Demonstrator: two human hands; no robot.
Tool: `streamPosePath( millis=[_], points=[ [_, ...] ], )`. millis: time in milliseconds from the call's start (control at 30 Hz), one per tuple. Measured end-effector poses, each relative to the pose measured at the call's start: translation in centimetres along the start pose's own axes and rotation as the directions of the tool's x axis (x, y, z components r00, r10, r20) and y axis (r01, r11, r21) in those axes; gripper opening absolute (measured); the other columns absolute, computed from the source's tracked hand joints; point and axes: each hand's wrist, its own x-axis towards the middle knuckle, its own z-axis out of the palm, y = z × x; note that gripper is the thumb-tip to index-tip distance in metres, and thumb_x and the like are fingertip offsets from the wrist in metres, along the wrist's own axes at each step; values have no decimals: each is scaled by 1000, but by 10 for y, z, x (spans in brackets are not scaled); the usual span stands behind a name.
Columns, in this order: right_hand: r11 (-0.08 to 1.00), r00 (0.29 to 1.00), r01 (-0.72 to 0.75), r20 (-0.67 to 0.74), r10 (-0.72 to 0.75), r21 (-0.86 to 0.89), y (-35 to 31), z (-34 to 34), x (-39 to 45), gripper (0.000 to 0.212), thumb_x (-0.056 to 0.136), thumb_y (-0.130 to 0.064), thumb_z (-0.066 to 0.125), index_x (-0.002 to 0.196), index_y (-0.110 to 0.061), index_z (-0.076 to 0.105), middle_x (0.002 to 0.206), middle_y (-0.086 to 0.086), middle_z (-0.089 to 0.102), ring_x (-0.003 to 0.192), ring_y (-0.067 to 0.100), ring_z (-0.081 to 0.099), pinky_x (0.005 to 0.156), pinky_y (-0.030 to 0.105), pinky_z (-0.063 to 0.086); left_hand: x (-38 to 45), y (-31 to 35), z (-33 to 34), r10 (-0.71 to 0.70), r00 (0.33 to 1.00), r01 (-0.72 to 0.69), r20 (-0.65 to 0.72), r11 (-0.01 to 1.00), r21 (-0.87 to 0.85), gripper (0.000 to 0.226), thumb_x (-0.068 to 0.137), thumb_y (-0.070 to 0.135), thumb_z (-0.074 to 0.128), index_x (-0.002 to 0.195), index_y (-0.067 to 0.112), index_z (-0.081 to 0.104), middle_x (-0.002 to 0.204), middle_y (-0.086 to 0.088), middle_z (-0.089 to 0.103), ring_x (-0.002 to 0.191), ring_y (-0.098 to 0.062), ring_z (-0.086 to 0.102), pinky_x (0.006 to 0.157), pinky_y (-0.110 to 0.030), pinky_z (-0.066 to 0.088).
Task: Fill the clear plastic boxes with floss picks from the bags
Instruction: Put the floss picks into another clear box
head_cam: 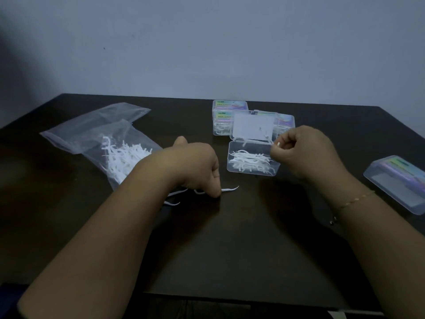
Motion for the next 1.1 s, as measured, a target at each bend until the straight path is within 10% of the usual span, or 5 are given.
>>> streamPosePath(
  millis=[200, 400, 700, 1100],
  points=[
    [998, 998, 45, -50, -47, -35, 3, -1, 4, 15, 87, -31, 63, 75, -24, 67, 84, -2, 65, 85, 21, 58, 82, 45, 51, -8, 8, -11, 64, 989, -90, -130, 975, -202, 8, 78, 22, 72, 74, 26, 67, 74, 13, 67, 72, -1, 61, 74, -22, 47],
    [932, 919, 237, -375, -123, 274, -3, -3, -3, 22, 89, -26, 62, 108, -17, 69, 92, -4, 58, 68, -3, 47, 60, 3, 38, -5, 14, -9, 108, 861, -213, -497, 964, -161, 14, 81, 25, 70, 70, 31, 63, 72, 17, 64, 71, -3, 61, 74, -25, 51],
    [973, 979, 205, 0, -206, 106, 0, 7, 1, 42, 89, -34, 60, 127, -16, 60, 125, 3, 60, 104, 8, 50, 86, 20, 36, 12, 22, 4, 115, 820, -238, -561, 959, -152, 23, 90, 24, 62, 111, 28, 71, 98, 9, 69, 80, -8, 60, 82, -27, 51],
    [997, 988, -69, 137, 71, -21, 14, -2, 11, 20, 92, -25, 57, 107, -18, 69, 103, 2, 66, 82, 12, 55, 61, 22, 41, 23, 22, 14, 270, 878, -243, -394, 963, 118, 42, 95, 49, 45, 130, 30, 57, 138, 13, 53, 128, -11, 43, 102, -37, 30]
  ],
)
